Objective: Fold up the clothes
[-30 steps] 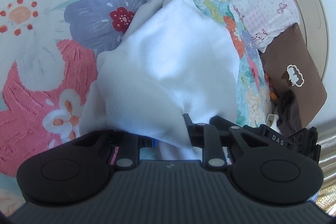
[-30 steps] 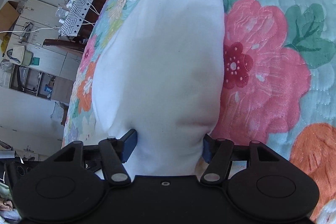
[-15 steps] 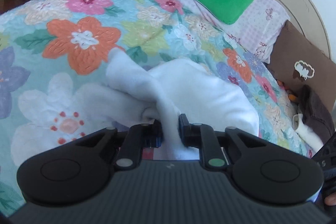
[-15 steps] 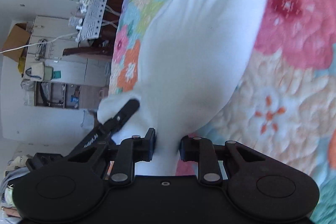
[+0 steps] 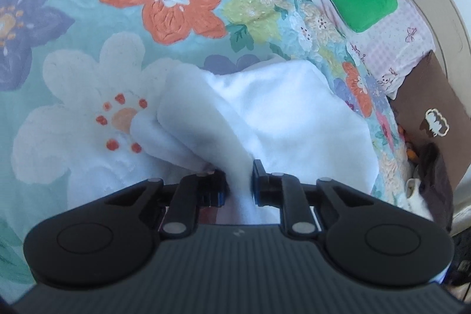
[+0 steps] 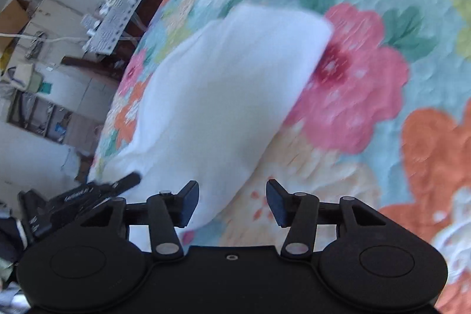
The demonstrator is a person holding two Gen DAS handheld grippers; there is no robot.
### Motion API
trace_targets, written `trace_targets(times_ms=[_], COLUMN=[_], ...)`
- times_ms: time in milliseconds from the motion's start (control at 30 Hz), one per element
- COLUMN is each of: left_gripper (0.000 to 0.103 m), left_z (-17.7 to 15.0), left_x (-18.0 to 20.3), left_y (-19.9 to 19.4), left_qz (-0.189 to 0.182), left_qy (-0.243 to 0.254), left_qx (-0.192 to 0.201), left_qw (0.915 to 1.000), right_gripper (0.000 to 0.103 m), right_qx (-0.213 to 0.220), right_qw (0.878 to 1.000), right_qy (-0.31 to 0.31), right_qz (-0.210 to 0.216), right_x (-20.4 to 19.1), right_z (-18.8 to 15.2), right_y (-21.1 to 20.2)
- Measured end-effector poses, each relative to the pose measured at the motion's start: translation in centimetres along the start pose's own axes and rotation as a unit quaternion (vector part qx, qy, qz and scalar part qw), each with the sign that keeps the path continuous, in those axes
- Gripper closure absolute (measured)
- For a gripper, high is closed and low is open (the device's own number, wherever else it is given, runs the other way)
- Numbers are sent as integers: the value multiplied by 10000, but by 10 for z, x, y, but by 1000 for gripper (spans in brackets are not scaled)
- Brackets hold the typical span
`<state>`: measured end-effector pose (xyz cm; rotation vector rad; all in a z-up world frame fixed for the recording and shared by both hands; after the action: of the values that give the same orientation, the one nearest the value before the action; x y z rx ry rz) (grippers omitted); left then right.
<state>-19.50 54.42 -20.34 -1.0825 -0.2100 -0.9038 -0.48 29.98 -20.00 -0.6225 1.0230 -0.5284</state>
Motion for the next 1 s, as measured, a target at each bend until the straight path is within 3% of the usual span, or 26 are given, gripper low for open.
trace_targets(times_ms=[167, 200, 267, 333, 433, 600, 800, 900, 1000], left_gripper=[86, 86, 86, 86, 86, 85, 84, 84, 84], left_z=[-1, 0, 0, -2, -8, -6, -5, -6, -6], left_x=[6, 4, 0, -3, -8, -5, -8, -9, -10], left_y=[3, 4, 7, 10, 15, 18, 21, 22, 22], left_qz=[153, 82, -52, -110, -132, -60, -111, -181, -264], left_qy=[401, 323, 222, 292, 164, 227, -99, -123, -196], left_qx=[69, 41, -17, -70, -184, -239, -339, -367, -398], left_qw=[9991, 9994, 9997, 9995, 9996, 9994, 9993, 9991, 9987], right_gripper=[46, 41, 36, 36, 36, 36, 35, 56, 63], right_qx=[513, 551, 366, -13, -66, -57, -97, -114, 0], right_qw=[9985, 9983, 9993, 9971, 9908, 9905, 9937, 9965, 9977], right_qy=[-122, -178, -27, 579, 1134, 865, 428, 3, -442], right_qz=[-117, -74, 8, 489, 732, 1069, 1035, 829, 513], right_x=[20, 20, 25, 28, 41, 24, 0, -13, -20], right_z=[52, 60, 62, 56, 53, 66, 87, 85, 78], right_y=[-11, -10, -1, 25, 45, 63, 103, 113, 114])
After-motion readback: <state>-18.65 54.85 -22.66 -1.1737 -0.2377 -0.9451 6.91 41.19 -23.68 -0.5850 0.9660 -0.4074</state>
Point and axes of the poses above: each gripper's, at about its wrist camera, not at the fingertips, and y roughly the way its jaws point, x to its right, z to its top, the point moved 10 cm from there along y, roughly the way its jaws point, and after that the axes turned 3 degrees about x, right-handed, at the moved point
